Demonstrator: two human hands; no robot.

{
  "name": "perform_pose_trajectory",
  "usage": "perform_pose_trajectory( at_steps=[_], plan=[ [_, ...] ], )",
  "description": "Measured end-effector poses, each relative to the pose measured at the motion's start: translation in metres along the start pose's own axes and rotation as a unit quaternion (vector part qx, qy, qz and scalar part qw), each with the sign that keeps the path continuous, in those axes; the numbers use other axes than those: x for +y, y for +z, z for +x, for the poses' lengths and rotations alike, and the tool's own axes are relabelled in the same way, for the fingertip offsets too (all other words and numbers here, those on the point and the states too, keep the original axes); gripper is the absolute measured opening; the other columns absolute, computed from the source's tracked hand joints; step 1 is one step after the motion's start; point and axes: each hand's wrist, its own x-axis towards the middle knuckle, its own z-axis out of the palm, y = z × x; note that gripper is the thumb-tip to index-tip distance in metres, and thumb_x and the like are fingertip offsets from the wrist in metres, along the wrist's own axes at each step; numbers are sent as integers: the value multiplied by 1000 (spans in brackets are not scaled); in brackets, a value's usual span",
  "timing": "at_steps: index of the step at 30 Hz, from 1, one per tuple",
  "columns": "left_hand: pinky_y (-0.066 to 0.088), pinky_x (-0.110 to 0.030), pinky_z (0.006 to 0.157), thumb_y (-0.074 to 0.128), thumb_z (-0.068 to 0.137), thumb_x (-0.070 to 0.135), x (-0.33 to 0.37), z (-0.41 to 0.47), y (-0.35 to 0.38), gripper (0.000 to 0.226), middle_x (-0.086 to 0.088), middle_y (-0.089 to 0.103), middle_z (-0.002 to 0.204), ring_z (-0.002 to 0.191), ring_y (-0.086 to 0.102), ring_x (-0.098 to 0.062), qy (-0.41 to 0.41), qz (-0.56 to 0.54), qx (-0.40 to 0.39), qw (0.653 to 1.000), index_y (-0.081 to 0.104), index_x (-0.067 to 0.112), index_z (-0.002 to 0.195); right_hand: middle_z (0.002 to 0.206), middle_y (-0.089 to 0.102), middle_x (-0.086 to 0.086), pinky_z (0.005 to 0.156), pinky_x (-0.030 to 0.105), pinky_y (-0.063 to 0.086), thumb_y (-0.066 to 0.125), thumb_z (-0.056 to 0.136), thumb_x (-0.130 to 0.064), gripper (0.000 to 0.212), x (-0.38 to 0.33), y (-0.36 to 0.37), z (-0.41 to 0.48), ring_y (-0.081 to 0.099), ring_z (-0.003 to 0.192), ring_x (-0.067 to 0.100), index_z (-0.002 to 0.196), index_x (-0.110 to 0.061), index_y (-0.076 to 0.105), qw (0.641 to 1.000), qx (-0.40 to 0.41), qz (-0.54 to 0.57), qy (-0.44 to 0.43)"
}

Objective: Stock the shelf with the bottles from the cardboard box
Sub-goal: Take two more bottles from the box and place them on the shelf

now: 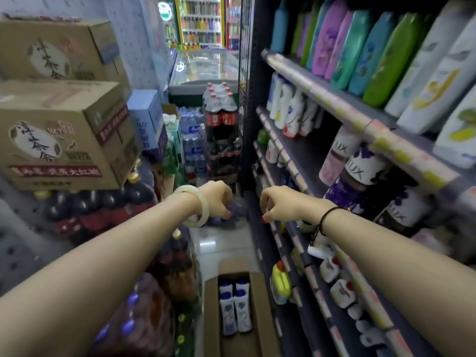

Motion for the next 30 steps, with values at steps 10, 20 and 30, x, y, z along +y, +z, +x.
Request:
perform_pose_trajectory(
  at_steps=[10,20,30],
  plan=[
    [51,-33,87,73,76,25,-75,73,115,41,-7,66,109,100,62,-23,-26,-46,-54,997,61,9,113,123,55,7,72,29,43,68,82,-31,53,42,119,97,55,99,22,127,-15,47,997,-65,38,30],
    [53,-29,82,74,74,23,-173,143,302,40,-5,65,106,93,62,-18,-107,-130,-108,980,60,10,109,117,60,8,79,32,48,69,80,-30,50,113,289,200,58,105,25,123,-11,52,987,-126,82,53],
    [53,-29,82,75,73,29,-249,194,481,46,-3,66,106,93,62,-17,-143,-139,-148,969,61,11,113,120,61,8,79,32,51,69,80,-28,53,183,474,275,60,103,24,126,-11,50,982,-154,88,64]
  ],
)
